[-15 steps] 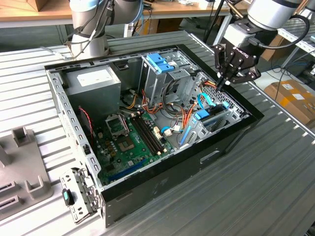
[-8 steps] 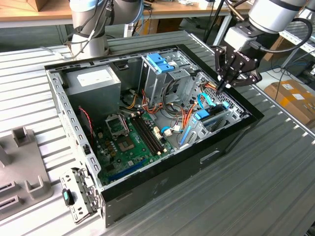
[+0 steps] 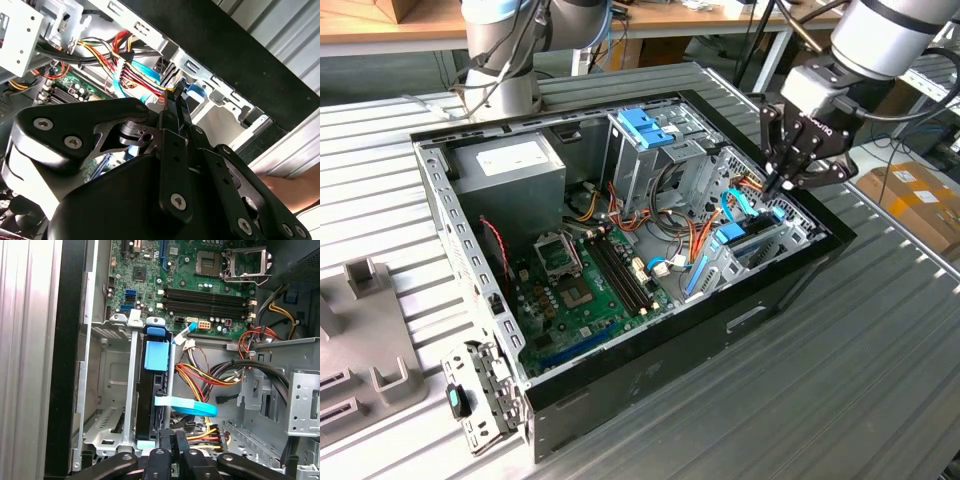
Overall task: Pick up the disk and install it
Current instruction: 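Insert the second disk wire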
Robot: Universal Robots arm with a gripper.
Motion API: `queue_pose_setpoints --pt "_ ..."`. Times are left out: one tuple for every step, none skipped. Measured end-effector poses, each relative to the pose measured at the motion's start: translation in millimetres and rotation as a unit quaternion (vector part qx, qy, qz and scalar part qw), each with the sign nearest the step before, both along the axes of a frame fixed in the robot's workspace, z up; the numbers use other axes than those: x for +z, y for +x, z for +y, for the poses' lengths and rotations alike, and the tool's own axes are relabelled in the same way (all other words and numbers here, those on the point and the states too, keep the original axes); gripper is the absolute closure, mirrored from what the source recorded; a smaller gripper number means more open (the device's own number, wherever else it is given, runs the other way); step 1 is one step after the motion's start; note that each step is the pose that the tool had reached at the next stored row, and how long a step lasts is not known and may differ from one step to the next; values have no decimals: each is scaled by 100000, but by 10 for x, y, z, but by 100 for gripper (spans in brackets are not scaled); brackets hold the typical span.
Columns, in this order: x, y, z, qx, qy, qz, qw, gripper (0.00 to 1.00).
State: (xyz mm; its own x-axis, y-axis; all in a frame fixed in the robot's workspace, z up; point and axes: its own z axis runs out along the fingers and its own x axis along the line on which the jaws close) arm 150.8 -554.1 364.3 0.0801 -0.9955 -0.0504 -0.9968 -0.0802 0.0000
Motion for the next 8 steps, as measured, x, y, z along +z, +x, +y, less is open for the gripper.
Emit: queue_pose_setpoints --pt "-5 -15 -7 -21 -20 2 100000 84" --pt "-9 -26 -12 -34 -25 2 100000 84" --pt "-12 -36 -17 -45 -27 1 100000 84" --pt "-16 -47 -23 -58 -19 1 100000 84" --pt "-18 -55 -30 -66 -16 1 100000 84" --pt "-19 -64 -37 -76 -20 2 100000 84" --pt "-21 -72 -45 -86 -15 3 100000 84" --pt "-22 -81 -53 -97 -21 1 100000 84"
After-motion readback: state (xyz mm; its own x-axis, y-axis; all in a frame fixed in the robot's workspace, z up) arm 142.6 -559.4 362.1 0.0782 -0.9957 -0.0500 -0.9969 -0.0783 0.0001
